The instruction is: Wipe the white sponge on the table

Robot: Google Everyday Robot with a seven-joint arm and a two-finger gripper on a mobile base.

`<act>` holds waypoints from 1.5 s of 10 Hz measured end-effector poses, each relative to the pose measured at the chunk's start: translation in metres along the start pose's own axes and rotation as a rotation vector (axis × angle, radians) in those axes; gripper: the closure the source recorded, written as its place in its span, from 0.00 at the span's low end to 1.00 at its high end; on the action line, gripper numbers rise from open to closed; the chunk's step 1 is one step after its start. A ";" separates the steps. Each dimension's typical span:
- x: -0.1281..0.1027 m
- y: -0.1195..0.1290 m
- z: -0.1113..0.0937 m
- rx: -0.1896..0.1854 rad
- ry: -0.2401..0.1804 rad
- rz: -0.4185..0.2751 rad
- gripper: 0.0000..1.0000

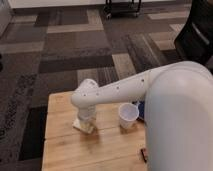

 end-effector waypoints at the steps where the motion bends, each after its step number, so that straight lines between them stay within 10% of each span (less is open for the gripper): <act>1: -0.003 -0.004 0.003 -0.004 0.003 -0.015 1.00; 7: 0.040 -0.051 -0.015 0.068 0.123 0.011 1.00; 15: 0.040 -0.048 -0.029 0.060 0.133 0.027 0.80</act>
